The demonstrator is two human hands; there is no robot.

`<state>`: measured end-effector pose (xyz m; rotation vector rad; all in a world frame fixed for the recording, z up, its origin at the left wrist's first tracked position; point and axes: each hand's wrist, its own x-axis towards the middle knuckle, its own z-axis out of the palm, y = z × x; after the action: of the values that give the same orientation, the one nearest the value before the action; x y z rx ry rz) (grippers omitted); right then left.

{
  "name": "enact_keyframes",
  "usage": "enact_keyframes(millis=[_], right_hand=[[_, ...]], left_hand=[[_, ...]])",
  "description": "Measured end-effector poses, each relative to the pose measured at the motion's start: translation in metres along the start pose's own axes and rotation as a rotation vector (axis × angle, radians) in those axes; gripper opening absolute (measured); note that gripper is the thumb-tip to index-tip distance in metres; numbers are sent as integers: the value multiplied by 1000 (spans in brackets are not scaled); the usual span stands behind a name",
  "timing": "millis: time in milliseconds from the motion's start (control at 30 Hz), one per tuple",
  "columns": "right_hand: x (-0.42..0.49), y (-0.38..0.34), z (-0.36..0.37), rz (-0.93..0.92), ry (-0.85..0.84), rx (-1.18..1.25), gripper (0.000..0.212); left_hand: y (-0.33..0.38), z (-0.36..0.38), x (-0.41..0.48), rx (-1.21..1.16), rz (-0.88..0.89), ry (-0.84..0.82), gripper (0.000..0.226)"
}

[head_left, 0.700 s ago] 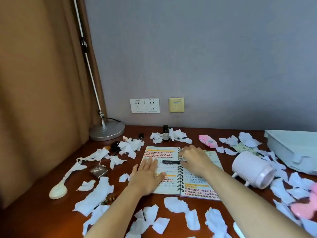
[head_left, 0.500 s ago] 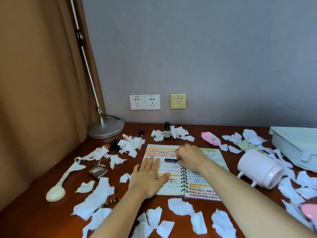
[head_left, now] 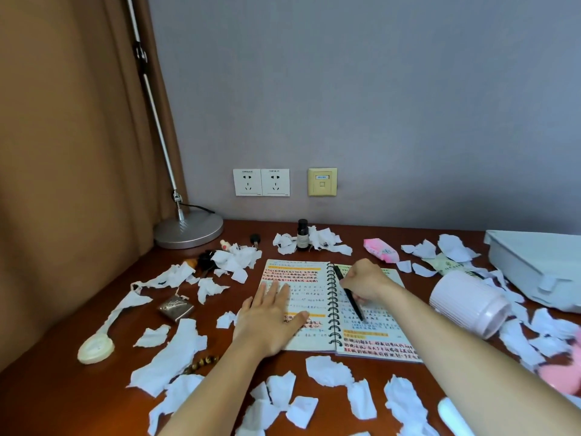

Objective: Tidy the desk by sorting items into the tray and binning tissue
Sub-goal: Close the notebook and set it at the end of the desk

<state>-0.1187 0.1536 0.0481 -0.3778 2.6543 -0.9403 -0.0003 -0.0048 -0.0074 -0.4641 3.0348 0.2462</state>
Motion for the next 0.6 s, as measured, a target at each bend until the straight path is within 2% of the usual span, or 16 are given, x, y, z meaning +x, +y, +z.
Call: enact_keyframes(millis=[133, 267, 400, 500, 600], right_hand=[[-8, 1, 12, 0, -4, 98, 11], [-15, 5, 22, -45, 76, 173, 23], [-15, 8, 26, -54, 100, 221, 25], [-11, 11, 27, -29, 85, 266, 34], [-6, 12, 28, -12, 80, 303, 35]], left_hand=[[2, -2, 0, -7, -51, -34, 81], [5, -9, 6, -57, -83, -89, 87], [7, -24, 19, -334, -83, -45, 98], [-1, -46, 21, -678, -98, 65, 87], [-11, -72, 16, -838, -113, 165, 76]])
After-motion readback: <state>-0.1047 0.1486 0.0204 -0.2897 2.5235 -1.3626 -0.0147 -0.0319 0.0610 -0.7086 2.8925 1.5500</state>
